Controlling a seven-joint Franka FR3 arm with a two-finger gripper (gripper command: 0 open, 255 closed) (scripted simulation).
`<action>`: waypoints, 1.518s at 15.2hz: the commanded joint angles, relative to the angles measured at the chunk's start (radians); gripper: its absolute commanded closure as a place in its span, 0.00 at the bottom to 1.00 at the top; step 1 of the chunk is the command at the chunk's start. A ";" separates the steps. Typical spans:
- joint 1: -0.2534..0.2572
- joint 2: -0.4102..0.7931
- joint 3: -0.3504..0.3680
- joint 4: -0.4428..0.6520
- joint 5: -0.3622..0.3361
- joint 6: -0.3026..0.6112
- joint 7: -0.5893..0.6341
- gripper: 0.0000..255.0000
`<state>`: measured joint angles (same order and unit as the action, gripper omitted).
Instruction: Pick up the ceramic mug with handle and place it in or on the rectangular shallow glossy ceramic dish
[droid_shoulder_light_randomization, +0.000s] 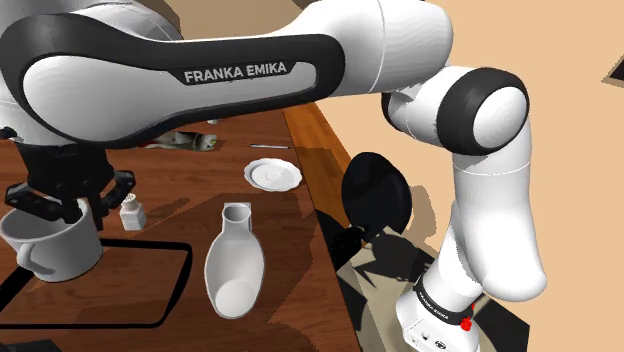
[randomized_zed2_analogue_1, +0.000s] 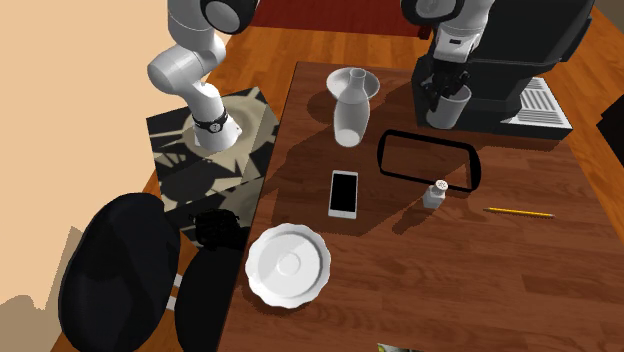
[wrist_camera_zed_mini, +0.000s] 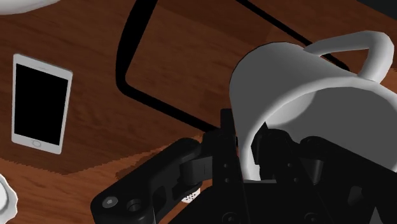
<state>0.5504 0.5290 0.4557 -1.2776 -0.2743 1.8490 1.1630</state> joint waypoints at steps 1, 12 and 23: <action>-0.002 -0.001 -0.001 -0.026 -0.001 0.025 0.005 1.00; -0.012 0.020 -0.010 -0.143 -0.018 0.159 0.024 1.00; -0.013 0.028 -0.013 -0.164 -0.024 0.187 0.029 0.00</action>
<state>0.5376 0.5575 0.4426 -1.4417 -0.2978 2.0362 1.1921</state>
